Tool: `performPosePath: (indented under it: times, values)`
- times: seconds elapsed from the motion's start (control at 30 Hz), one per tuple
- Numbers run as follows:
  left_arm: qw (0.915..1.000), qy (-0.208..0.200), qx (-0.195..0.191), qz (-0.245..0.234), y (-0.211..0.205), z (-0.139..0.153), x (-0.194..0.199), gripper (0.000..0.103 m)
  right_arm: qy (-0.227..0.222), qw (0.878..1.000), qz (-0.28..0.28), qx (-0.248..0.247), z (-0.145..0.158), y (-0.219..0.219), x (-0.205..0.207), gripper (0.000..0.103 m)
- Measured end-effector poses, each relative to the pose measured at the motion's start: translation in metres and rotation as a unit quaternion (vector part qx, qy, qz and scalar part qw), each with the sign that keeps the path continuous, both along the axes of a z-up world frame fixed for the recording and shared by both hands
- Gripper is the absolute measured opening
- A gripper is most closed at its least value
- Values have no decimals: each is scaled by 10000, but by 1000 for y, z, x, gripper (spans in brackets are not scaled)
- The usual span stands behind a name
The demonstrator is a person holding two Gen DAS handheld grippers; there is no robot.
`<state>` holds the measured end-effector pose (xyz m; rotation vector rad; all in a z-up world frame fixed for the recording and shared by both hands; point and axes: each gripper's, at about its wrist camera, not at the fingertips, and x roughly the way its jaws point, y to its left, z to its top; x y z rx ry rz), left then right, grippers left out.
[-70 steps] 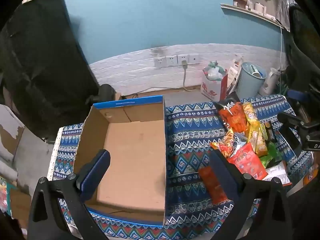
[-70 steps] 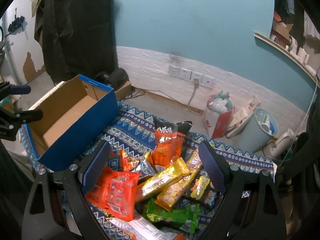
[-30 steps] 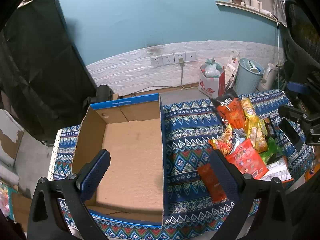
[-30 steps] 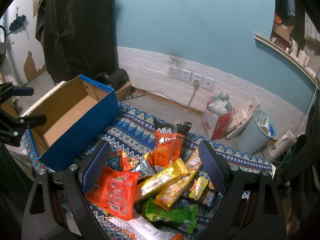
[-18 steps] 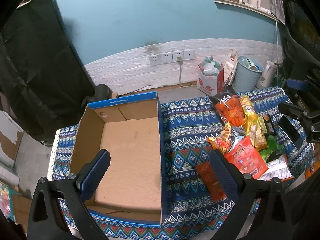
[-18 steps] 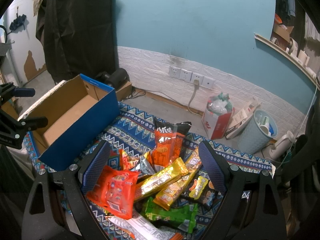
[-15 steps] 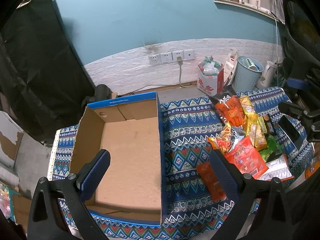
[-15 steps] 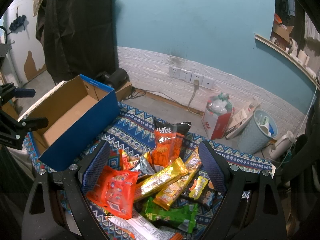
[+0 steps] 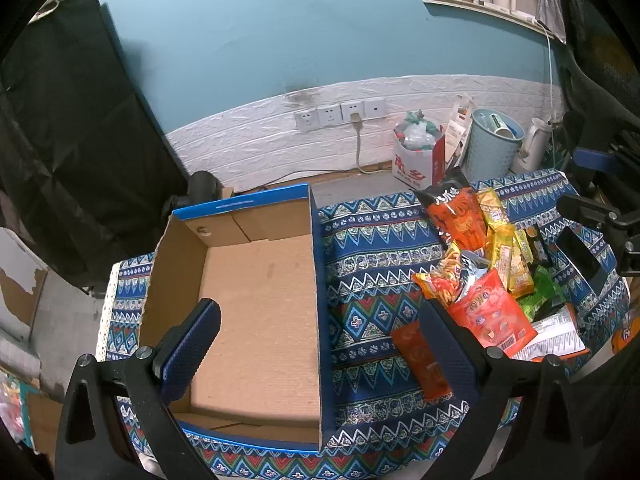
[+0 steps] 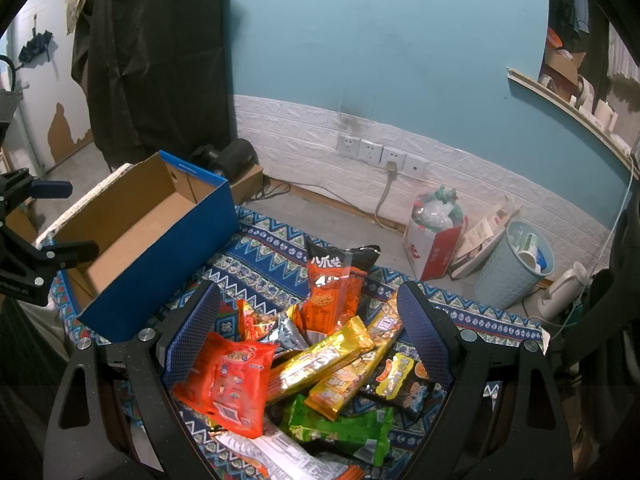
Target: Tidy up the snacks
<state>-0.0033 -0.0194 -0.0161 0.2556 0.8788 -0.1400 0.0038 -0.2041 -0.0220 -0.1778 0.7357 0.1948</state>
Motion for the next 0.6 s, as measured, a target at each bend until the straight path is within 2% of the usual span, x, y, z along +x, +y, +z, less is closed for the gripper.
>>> performPosePath:
  times: [0.6]
  values:
    - [9998, 30, 82, -155, -7, -4, -3, 101, 0, 10000, -7, 3, 2, -1, -1, 88]
